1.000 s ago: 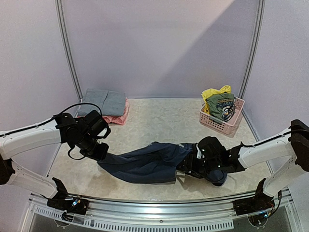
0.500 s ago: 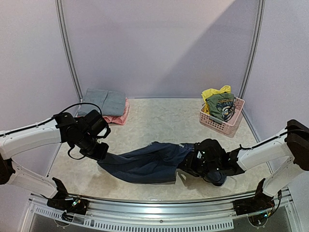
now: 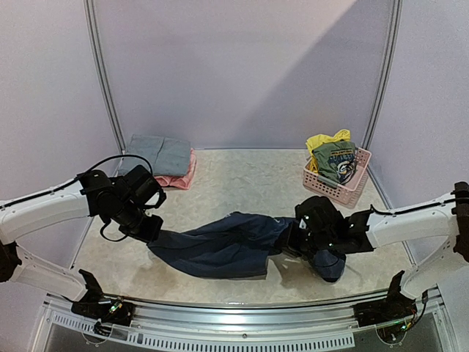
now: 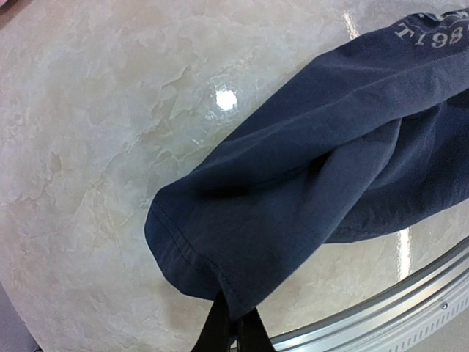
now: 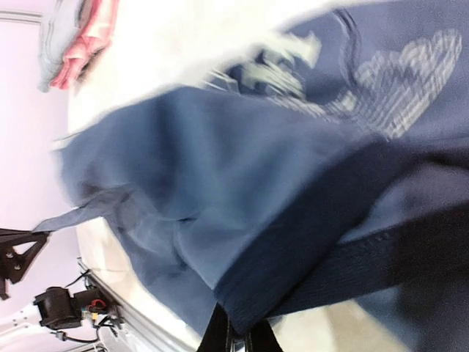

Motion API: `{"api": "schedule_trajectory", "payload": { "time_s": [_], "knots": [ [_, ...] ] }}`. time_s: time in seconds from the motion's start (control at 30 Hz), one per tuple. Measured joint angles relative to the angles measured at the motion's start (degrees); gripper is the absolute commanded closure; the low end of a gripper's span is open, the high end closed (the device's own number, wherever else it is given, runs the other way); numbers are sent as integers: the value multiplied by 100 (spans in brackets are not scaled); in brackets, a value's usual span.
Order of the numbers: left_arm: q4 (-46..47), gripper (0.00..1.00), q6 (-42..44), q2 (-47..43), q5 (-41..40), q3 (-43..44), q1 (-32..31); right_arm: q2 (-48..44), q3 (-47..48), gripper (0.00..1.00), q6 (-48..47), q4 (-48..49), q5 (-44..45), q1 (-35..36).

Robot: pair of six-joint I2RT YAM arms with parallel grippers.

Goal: Fold and stack the mixed laundry pile
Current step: Flatten out the crumpled tank top at the center of the board.

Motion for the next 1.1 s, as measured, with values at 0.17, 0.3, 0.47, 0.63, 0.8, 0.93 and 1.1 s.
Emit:
{"api": "schedule_trajectory", "payload": {
  "time_s": [0.17,0.3,0.47,0.63,0.8,0.93,1.1],
  "knots": [
    [-170,100,52,-227,-81,105,94,-544,968,100,-317,-1456,319,0],
    [-334,100,111,-380,-184,330,240,-861,1840,100,-680,-2625,621,-13],
    [-595,100,258,-496,-361,822,437,-1025,2855,100,-1220,-3919,890,-173],
    [-866,100,457,-595,-586,1464,654,-1106,3698,100,-1681,-4896,1082,-463],
    [-1113,100,632,-651,-758,2238,785,-1130,4586,100,-2131,-5416,1099,-658],
    [-1250,100,721,-669,-874,2900,828,-1086,5355,100,-2588,-5718,907,-717],
    [-1412,100,872,-649,-992,3762,852,-767,6590,100,-3252,-6089,579,-734]
  ]
}}
